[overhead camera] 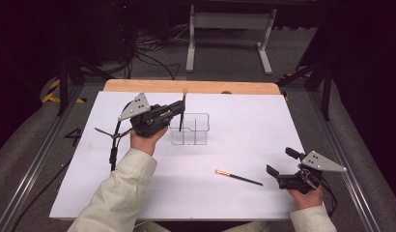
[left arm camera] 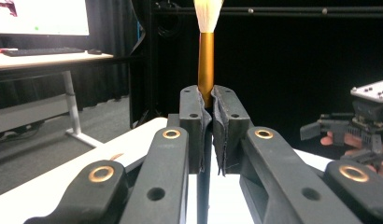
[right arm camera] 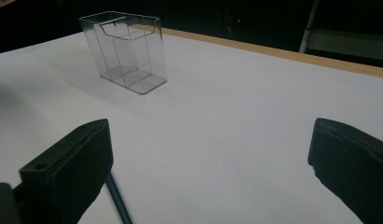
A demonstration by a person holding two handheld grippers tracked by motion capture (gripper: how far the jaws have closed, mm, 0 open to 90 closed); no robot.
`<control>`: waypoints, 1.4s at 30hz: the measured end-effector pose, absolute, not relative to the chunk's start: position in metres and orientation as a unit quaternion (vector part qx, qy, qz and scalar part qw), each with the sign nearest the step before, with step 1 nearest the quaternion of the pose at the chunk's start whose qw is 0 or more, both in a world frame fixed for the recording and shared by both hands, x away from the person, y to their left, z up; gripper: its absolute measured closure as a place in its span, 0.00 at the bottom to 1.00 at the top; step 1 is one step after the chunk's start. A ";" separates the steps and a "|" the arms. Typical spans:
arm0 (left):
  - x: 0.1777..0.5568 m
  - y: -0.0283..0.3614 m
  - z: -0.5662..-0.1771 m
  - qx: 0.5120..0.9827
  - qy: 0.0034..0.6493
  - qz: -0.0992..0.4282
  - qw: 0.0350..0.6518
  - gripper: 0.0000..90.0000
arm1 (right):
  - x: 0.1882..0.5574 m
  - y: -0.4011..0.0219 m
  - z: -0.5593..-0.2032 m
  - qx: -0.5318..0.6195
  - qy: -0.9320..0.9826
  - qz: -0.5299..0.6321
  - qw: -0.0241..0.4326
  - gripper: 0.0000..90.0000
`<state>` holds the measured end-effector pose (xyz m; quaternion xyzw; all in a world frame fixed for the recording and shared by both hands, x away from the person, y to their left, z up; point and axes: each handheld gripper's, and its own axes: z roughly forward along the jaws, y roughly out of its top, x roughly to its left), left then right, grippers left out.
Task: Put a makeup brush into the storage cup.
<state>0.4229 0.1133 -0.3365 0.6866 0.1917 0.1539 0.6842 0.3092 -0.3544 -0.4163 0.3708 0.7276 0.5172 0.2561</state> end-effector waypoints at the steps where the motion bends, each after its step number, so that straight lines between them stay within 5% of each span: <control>1: 0.425 0.113 -0.337 0.686 0.193 0.152 0.685 0.92 | 0.308 -0.355 -0.416 0.373 0.727 0.517 0.256 0.01; 42: 0.467 0.090 -0.356 0.677 0.221 0.145 0.687 0.92 | 0.304 -0.360 -0.418 0.378 0.725 0.517 0.253 0.01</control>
